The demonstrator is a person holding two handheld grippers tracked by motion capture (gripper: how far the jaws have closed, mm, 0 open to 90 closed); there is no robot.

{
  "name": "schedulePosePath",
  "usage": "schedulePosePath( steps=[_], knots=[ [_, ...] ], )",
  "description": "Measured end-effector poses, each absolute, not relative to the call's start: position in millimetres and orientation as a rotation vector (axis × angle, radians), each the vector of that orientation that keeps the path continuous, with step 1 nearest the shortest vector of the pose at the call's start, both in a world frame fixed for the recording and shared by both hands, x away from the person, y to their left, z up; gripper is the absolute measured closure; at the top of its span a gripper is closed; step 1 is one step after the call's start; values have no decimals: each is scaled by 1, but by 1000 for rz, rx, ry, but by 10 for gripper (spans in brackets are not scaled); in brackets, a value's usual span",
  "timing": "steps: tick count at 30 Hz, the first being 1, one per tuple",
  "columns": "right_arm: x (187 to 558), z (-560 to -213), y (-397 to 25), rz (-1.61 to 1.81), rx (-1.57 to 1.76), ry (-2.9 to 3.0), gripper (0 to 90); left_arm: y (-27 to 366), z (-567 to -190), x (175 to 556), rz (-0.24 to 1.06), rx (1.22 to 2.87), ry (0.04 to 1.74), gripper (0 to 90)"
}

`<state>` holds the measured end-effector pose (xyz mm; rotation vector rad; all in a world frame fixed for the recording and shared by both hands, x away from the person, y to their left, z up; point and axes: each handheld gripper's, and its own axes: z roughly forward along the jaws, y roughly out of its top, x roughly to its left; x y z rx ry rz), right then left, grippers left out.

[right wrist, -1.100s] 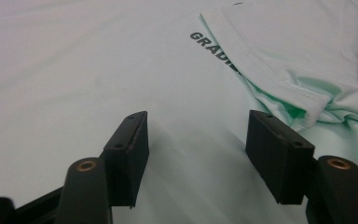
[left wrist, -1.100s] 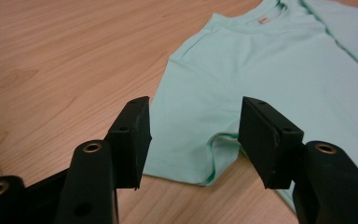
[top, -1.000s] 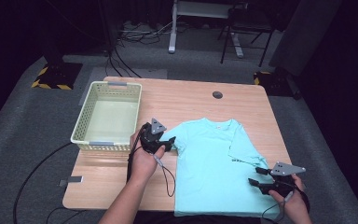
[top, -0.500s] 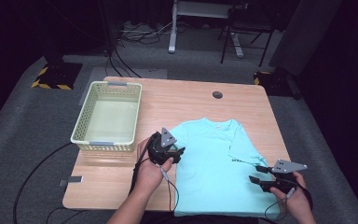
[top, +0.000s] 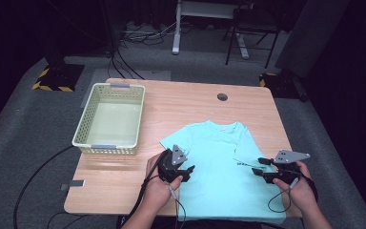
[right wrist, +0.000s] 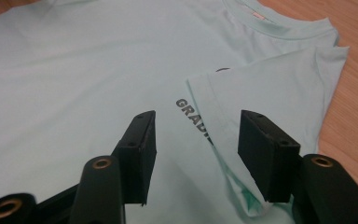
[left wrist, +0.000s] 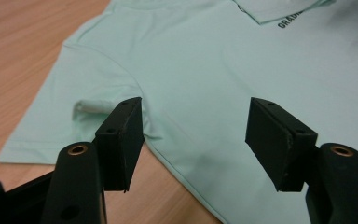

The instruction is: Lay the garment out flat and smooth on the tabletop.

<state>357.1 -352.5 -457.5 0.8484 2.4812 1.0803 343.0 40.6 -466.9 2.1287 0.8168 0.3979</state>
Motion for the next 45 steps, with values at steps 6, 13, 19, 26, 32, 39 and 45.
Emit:
schedulePosePath(
  steps=[6, 13, 19, 26, 32, 39, 45],
  knots=[
    [373, -458, -344, 1069, 879, 2499, 484, 36, -483, 336, 349, 2161, 808, 372],
    [391, -462, -333, 1016, 889, 2538, 486, 32, -500, 331, 280, 2184, 794, 378],
    [400, -469, -324, 1001, 867, 2548, 488, 31, -503, 328, 288, 2190, 786, 369],
    [409, -478, -315, 971, 869, 2578, 520, 30, -503, 324, 340, 2222, 766, 379],
    [415, -485, -307, 935, 874, 2600, 603, 32, -503, 324, 340, 2219, 761, 383],
    [418, -485, -308, 934, 883, 2614, 853, 35, -503, 325, 338, 2223, 755, 387],
    [419, -480, -313, 967, 915, 2595, 880, 35, -503, 325, 337, 2223, 755, 387]
  ],
)
